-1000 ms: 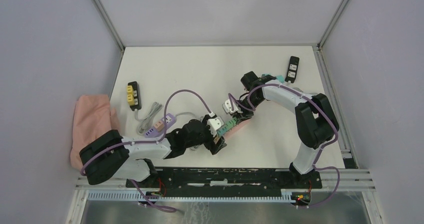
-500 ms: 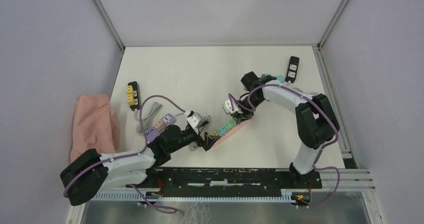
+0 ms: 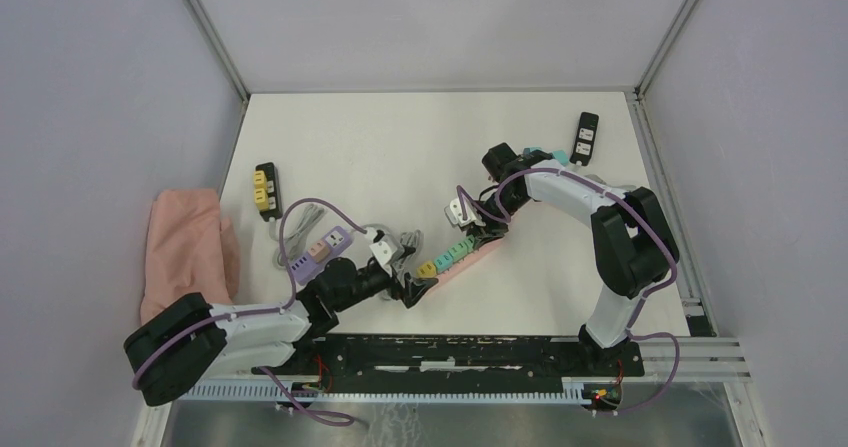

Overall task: Pull the plug off the socket
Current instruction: Remove the plug from the socket.

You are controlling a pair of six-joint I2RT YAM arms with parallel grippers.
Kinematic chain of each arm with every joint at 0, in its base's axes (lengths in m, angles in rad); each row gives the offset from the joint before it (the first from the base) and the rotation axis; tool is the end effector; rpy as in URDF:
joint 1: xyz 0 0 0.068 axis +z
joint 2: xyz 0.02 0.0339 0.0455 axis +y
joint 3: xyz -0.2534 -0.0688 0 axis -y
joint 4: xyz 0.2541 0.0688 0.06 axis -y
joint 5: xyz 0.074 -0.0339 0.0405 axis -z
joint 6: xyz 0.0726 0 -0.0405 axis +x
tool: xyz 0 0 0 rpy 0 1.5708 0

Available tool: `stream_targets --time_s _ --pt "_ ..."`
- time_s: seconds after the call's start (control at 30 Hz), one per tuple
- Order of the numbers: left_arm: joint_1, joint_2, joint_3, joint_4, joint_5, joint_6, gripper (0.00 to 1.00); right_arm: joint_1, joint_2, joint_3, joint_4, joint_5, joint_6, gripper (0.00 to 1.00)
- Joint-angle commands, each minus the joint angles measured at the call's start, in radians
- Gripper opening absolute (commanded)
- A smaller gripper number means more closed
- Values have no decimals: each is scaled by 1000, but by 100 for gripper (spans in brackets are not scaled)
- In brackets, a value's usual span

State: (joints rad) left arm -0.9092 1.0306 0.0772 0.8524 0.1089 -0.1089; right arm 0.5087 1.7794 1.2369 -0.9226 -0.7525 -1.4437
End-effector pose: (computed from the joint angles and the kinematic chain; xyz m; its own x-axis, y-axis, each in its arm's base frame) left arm 0.1358 -0.1872 0.1436 -0.1540 0.0220 -0.9878 0.8390 0.5310 -0.1190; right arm 0.2680 0.2062 0.1553 0.3050 -0.6590 -0.6875 -0.9145 -0.4041 -0.0185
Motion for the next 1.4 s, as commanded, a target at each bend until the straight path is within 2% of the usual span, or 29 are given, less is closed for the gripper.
stream_targets --time_s 0.0,0.27,0.47,0.73,0.77,0.87,0.93,0.97,1.2,1.37 --pt "3 45 30 91 34 43 97 6 -21 -16 -86 9 57 0" --pt "1 149 77 99 50 41 93 5 -20 -15 -89 2 57 0" --pt "-2 232 147 3 -2 69 75 5 -20 -12 -92 -1 59 0" --pt "-8 333 201 -25 -5 107 54 6 -18 -8 -98 -14 63 0" --pt "-9 343 209 -31 -6 111 50 5 -18 -7 -99 -16 63 0" --pt "-10 363 228 -54 -5 126 28 7 -16 -5 -103 -28 65 0" --pt "-11 366 230 -59 -4 137 9 7 -16 -3 -98 -31 81 0" --pt "-11 365 230 -60 -3 143 4 6 -15 0 -78 -27 114 0" --pt "-11 372 244 -128 7 184 3 6 -29 15 -59 -118 197 0" --pt "-10 377 236 -141 6 198 3 -47 -19 38 -35 -23 246 0"
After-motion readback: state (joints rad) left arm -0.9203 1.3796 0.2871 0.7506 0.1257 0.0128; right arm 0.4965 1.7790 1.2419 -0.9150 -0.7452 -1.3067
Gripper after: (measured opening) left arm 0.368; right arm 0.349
